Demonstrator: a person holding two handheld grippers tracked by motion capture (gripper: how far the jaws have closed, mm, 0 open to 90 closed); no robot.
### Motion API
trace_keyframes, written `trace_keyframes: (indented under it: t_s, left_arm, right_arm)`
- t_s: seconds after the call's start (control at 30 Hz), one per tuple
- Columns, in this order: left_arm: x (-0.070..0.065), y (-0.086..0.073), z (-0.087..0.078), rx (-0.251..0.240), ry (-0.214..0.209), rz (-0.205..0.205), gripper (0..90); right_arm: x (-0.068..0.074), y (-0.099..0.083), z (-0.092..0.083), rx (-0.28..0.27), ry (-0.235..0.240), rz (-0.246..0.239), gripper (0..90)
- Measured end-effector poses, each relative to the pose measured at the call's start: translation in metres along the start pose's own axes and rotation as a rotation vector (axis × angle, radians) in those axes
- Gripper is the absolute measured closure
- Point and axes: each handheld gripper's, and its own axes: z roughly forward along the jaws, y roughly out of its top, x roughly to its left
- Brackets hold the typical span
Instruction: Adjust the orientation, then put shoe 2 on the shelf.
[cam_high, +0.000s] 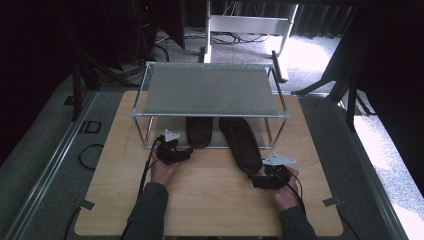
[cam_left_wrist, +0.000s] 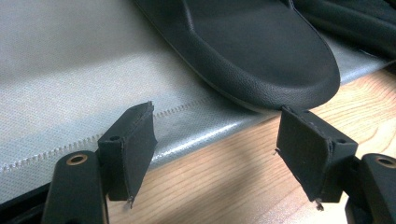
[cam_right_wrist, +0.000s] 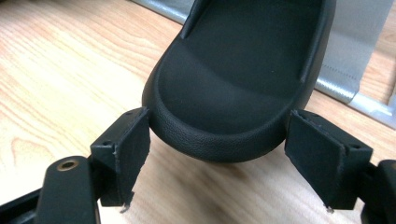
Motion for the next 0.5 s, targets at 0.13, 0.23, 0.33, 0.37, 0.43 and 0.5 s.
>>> trace_keyframes:
  t_s: [0.13,0.23,0.33,0.37,0.43,0.5]
  left_arm:
    - [0.0003,0.0000,-0.0001,-0.001,-0.002,-0.002,28.7]
    - [0.0003,-0.0001,-0.0001,-0.001,-0.003,-0.002,28.8]
    - [0.0003,0.0000,0.0000,-0.001,-0.003,-0.002,28.8]
    - [0.0003,0.0000,-0.0001,-0.001,-0.003,-0.002,28.8]
    - [0.0004,0.0000,-0.0001,-0.001,-0.003,-0.002,28.8]
    - [0.0006,-0.0001,-0.0001,-0.002,-0.005,-0.003,28.7]
  right_arm:
    - [-0.0007,0.0034,0.0032,0.003,0.000,-0.007,22.7]
    - [-0.0013,0.0039,0.0038,0.001,0.003,-0.012,22.9]
    - [-0.0015,0.0047,0.0033,0.000,0.005,-0.012,23.3]
    - [-0.0016,0.0054,0.0034,-0.001,0.007,-0.014,23.5]
    - [-0.0021,0.0068,0.0036,-0.008,0.011,-0.009,23.7]
    - [-0.0027,0.0079,0.0040,-0.008,0.012,-0.011,23.8]
